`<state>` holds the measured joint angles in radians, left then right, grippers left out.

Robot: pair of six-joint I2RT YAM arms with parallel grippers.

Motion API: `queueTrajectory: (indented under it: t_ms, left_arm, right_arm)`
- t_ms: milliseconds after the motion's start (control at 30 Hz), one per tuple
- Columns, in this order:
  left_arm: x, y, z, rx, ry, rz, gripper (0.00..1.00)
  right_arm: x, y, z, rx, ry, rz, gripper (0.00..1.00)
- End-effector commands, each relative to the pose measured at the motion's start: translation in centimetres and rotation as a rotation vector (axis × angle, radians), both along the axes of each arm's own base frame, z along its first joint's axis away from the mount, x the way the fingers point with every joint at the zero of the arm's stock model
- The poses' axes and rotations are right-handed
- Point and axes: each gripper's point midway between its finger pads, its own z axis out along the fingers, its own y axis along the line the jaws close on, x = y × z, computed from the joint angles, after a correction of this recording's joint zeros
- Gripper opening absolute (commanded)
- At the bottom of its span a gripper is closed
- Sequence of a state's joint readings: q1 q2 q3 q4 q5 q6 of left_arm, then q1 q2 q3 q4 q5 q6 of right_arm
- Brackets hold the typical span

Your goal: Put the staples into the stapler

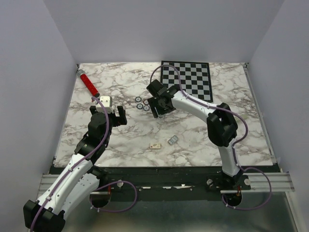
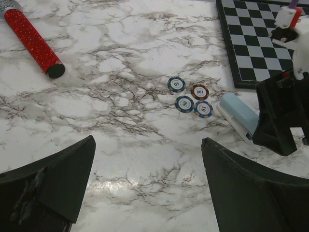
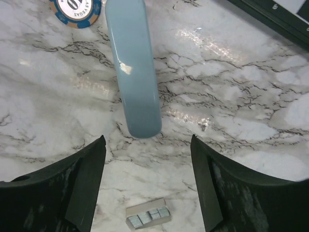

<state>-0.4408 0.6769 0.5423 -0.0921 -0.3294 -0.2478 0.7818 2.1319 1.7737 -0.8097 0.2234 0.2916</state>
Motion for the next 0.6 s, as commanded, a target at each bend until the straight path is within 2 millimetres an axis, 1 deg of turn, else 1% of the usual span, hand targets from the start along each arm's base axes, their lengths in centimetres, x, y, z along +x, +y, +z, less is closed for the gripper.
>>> queueTrajectory:
  t_ms: [0, 33, 67, 100, 133, 167, 200, 233, 267, 300, 333, 367, 433, 467, 533, 567]
  left_arm:
    - [-0.2, -0.3, 0.3, -0.009, -0.018, -0.016, 0.99]
    - [-0.2, -0.3, 0.4, -0.01, -0.021, -0.016, 0.99]
    - [-0.2, -0.3, 0.4, -0.009, -0.023, -0.017, 0.99]
    - [-0.2, -0.3, 0.5, -0.009, -0.026, -0.017, 0.99]
    - [-0.2, -0.2, 0.6, -0.01, -0.029, -0.015, 0.99]
    - [-0.3, -0.3, 0.7, -0.011, -0.03, -0.017, 0.99]
    - [-0.3, -0.2, 0.7, -0.01, -0.033, -0.014, 0.99]
    - [-0.4, -0.2, 0.9, -0.012, -0.039, -0.016, 0.99]
    - [-0.4, -0.2, 1.0, -0.014, -0.042, -0.016, 0.99]
    - [-0.4, -0.2, 1.1, -0.014, -0.045, -0.016, 0.99]
    - [-0.5, -0.1, 1.2, -0.016, -0.05, -0.014, 0.99]
    - [-0.5, -0.1, 1.3, -0.017, -0.053, -0.014, 0.99]
    - [-0.6, -0.2, 1.4, -0.018, -0.057, -0.018, 0.99]
    - [-0.6, -0.2, 1.5, -0.018, -0.059, -0.019, 0.99]
    - [-0.7, -0.2, 1.6, -0.019, -0.063, -0.021, 0.99]
    - [-0.7, -0.3, 1.6, -0.019, -0.063, -0.023, 0.99]
  right_arm:
    - [-0.1, -2.3, 4.9, 0.064, -0.061, -0.107, 0.83]
    - [-0.1, -3.0, 5.5, 0.069, -0.074, -0.137, 0.84]
    - [0.5, -4.9, 5.8, 0.053, -0.088, -0.199, 0.87]
    - [0.6, -6.2, 7.1, 0.079, -0.114, -0.271, 0.91]
    - [0.1, -8.2, 6.1, 0.046, -0.102, -0.322, 0.93]
    - [0.8, -10.9, 6.2, 0.022, -0.126, -0.405, 0.95]
    - [0.9, -12.4, 7.2, 0.042, -0.15, -0.472, 0.98]
    - [0.3, -14.2, 5.9, 0.008, -0.129, -0.512, 0.99]
    - [0.8, -16.6, 6.0, -0.002, -0.141, -0.581, 1.0]
    - [0.7, -17.9, 5.8, -0.003, -0.141, -0.632, 1.0]
    - [0.6, -19.0, 6.0, 0.002, -0.148, -0.668, 1.0]
    - [0.6, -21.2, 5.1, -0.01, -0.14, -0.727, 1.0]
    - [0.8, -22.8, 4.7, 0.013, -0.141, -0.793, 1.0]
    - [1.0, -24.0, 4.0, 0.038, -0.127, -0.833, 1.0]
    - [1.4, -24.8, 3.3, 0.07, -0.111, -0.871, 1.0]
    - [1.8, -25.4, 2.6, 0.095, -0.092, -0.901, 0.99]
